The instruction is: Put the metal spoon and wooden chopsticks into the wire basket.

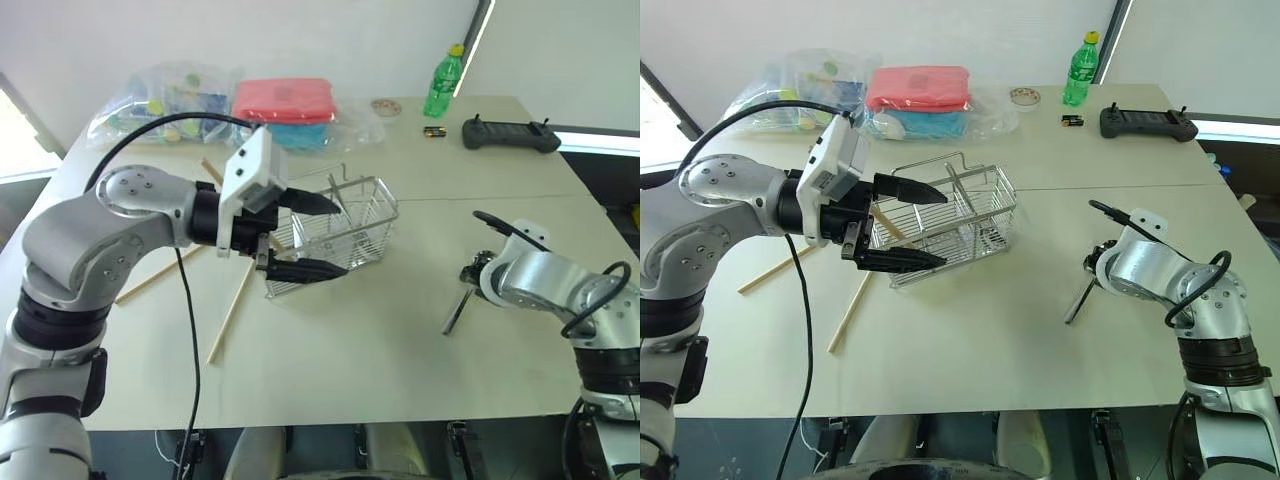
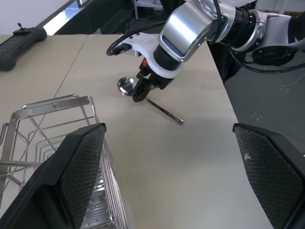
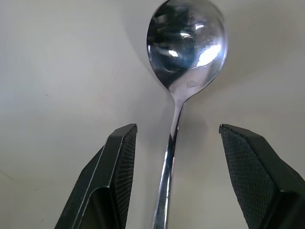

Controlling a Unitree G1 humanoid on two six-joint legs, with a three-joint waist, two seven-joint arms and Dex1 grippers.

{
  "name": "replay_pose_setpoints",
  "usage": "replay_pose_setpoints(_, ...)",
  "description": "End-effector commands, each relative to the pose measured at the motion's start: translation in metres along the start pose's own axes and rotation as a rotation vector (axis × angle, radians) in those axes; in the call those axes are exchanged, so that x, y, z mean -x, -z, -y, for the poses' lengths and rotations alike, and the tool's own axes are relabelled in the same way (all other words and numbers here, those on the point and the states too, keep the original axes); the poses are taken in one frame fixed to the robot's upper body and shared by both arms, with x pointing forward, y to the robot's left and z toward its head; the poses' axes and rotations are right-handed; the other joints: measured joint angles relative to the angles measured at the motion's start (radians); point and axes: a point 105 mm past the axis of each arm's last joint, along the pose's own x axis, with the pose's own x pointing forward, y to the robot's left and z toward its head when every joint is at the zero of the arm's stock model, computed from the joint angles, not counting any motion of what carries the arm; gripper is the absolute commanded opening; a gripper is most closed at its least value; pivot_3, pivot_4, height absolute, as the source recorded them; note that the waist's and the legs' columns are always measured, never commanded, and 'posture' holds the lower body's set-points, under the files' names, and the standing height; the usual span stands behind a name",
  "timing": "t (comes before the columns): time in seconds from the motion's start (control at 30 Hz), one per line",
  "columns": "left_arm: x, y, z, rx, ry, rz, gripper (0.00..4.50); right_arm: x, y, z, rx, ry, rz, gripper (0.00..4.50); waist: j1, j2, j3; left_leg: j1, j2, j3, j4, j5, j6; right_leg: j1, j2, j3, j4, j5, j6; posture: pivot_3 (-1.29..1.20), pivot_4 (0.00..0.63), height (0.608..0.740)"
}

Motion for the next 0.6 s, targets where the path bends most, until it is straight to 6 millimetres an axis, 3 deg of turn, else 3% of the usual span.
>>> replay_pose_setpoints(0.03,0.005,-0.011,0.001,-0.048,-0.007,0.012,4.5,-0.003,0.003,-0.008,-0.02,-0.014,-0.01,2.8,0.0,0.0,0.0,0.0,0.0,0.0,0.0,0.0,0.0,0.0,0.0,0.0,0.0,0.0,0.0,0.0,0.15,0.692)
replay_pose_setpoints(0.13,0.006,-0.011,0.003,-0.047,0.006,0.003,4.5,-0.006,0.008,-0.012,-0.025,-0.015,-0.019,1.93,-0.004,-0.001,-0.001,0.0,0.0,0.0,0.0,0.0,0.0,0.0,0.0,0.0,0.0,0.0,0.0,0.0,0.15,0.692)
replay_pose_setpoints(0.27,0.008,-0.01,0.003,-0.048,0.005,-0.004,4.5,-0.007,0.013,-0.014,-0.031,-0.01,-0.029,0.04,-0.006,-0.002,-0.001,0.002,0.002,0.0,0.0,0.0,0.0,0.0,0.003,0.0,0.0,0.001,-0.001,0.0,0.15,0.692)
replay_pose_setpoints(0.5,0.009,-0.01,0.001,-0.047,-0.002,-0.003,4.5,-0.004,0.013,-0.016,-0.021,-0.016,-0.016,0.04,-0.005,-0.002,-0.001,0.002,0.005,-0.001,0.0,0.0,0.0,0.0,0.008,0.002,0.001,0.002,-0.004,0.0,0.15,0.692)
replay_pose_setpoints(0.6,0.008,-0.009,0.001,-0.046,-0.005,-0.002,4.5,0.002,-0.004,-0.017,0.025,-0.04,0.071,0.04,-0.005,-0.001,-0.001,0.002,0.005,-0.001,0.0,0.0,0.0,0.0,0.008,0.002,0.001,0.002,-0.004,0.0,0.15,0.692)
